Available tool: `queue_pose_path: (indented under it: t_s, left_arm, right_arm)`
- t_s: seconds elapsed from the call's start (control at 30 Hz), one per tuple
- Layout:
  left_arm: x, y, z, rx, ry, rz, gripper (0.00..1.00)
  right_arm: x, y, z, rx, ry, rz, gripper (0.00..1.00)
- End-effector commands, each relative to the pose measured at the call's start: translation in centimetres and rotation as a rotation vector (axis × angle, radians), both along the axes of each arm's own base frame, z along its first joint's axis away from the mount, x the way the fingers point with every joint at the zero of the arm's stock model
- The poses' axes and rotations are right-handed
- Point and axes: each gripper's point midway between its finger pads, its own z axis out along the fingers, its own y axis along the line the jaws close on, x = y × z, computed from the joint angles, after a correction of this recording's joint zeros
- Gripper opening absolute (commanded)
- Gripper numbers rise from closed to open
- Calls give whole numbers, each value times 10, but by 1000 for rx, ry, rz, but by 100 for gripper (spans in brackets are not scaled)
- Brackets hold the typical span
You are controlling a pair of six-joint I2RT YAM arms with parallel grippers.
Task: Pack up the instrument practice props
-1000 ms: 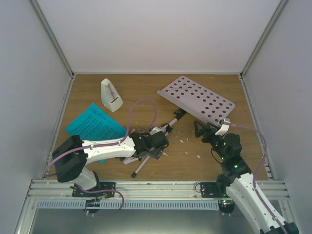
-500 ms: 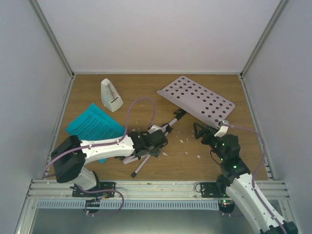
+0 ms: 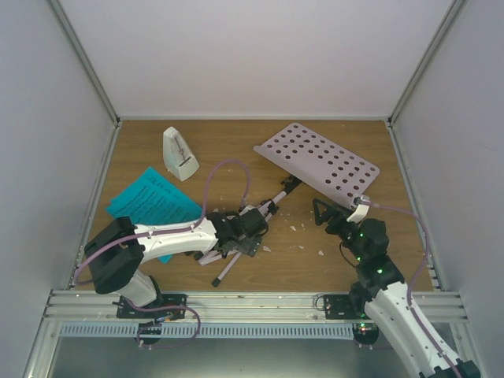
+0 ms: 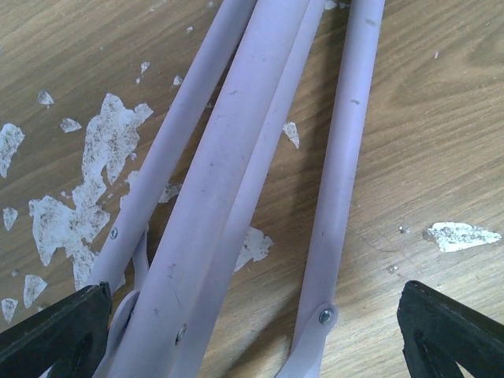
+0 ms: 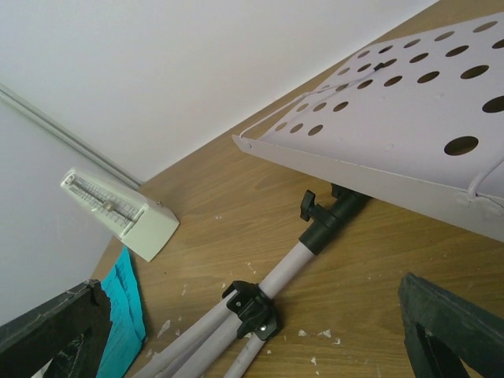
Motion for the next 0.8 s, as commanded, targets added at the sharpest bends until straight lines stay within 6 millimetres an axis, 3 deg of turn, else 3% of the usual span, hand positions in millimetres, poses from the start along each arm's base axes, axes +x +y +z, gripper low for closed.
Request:
queue_pose_path:
  t_s: [0.0, 0.3, 0.47, 0.53, 0.77]
  left_arm:
    - [0, 0, -10, 19, 0, -6, 99]
    - [1, 11, -33, 168, -9, -23, 99]
    - [2, 7, -31, 165, -27, -33, 98]
    - [1, 6, -31, 162, -23, -41, 93]
    - [0, 1, -31, 155, -15, -67, 56]
  right_arm:
    - [-1, -3, -5, 14, 10, -11, 100]
    - [-2, -3, -6, 26, 14, -14, 100]
    - [-3, -3, -8, 25, 19, -16, 100]
    - [-3, -3, -7, 26, 18, -16, 100]
    - [-2, -4, -9, 26, 22, -20, 100]
